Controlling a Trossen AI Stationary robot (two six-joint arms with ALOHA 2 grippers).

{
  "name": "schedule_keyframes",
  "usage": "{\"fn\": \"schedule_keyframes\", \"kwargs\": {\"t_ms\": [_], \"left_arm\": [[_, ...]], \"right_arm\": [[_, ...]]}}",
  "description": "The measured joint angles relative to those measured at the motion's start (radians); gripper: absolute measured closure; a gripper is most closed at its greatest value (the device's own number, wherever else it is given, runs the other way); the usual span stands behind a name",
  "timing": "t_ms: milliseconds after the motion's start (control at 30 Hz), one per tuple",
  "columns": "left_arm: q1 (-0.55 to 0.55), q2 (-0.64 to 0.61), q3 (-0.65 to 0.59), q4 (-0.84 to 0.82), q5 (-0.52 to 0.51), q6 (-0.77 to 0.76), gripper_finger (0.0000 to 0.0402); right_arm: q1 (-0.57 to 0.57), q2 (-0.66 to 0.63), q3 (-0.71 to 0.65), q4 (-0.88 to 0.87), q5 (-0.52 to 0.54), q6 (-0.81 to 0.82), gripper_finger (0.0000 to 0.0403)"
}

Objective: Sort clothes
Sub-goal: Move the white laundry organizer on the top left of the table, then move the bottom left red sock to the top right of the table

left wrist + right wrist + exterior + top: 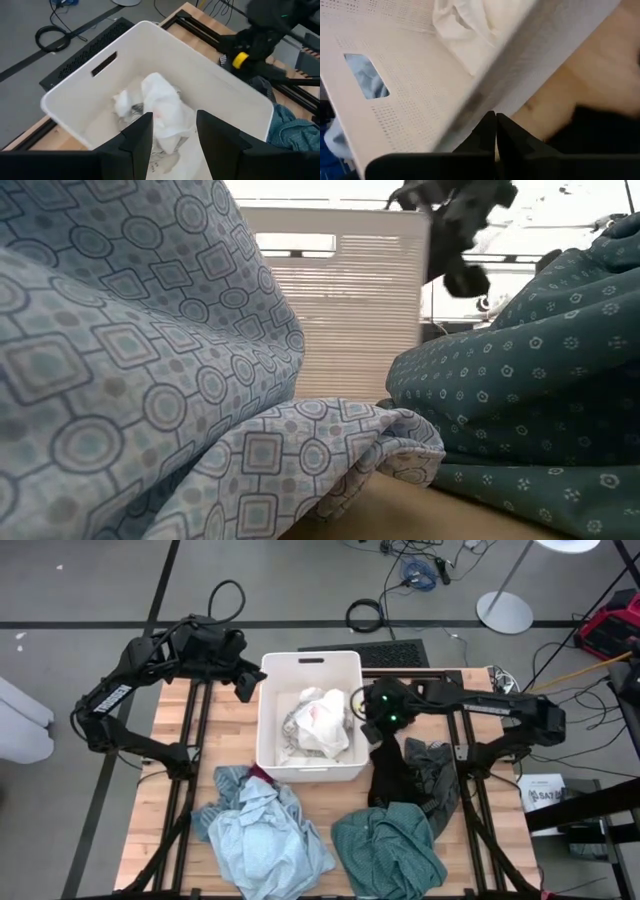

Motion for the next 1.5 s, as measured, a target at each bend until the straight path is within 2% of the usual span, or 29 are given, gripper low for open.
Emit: {"fn": "schedule_keyframes", "kwargs": {"t_ms": [167, 333, 533, 667, 800, 1000, 1267, 1400, 1500], "left_arm": [[0.000, 0.000, 0.000, 0.000, 0.000, 0.015, 0.0240], [0.000, 0.000, 0.000, 0.001, -0.028, 0.015, 0.0240], [0.004, 0.000, 0.000, 0.008, -0.069, -0.010, 0.0240], [0.004, 0.000, 0.000, 0.008, -0.100, -0.044, 0.0240], [0.004, 0.000, 0.000, 0.005, -0.101, -0.064, 0.0240], [0.002, 0.002, 0.000, -0.053, -0.082, -0.090, 0.0240], [-0.039, 0.045, 0.000, -0.102, -0.058, -0.116, 0.0240], [-0.095, 0.068, 0.000, -0.101, -0.140, -0.107, 0.0240], [-0.144, 0.074, 0.000, -0.101, -0.226, -0.107, 0.0240]], "right_arm": [[-0.056, 0.092, 0.000, 0.137, -0.018, -0.037, 0.0403], [-0.074, 0.163, 0.000, 0.364, -0.075, -0.038, 0.0403], [-0.073, 0.228, 0.075, 0.508, -0.102, -0.110, 0.0403], [-0.073, 0.265, 0.145, 0.494, -0.142, -0.187, 0.0403], [-0.072, 0.272, 0.184, 0.473, -0.136, -0.223, 0.0403], [-0.071, 0.225, 0.190, 0.384, -0.010, -0.259, 0.0403], [-0.071, 0.156, 0.190, 0.379, 0.012, -0.242, 0.0403], [-0.080, 0.107, 0.190, 0.287, 0.046, -0.237, 0.0403], [-0.105, 0.065, 0.190, 0.141, 0.163, -0.231, 0.0403]]}}
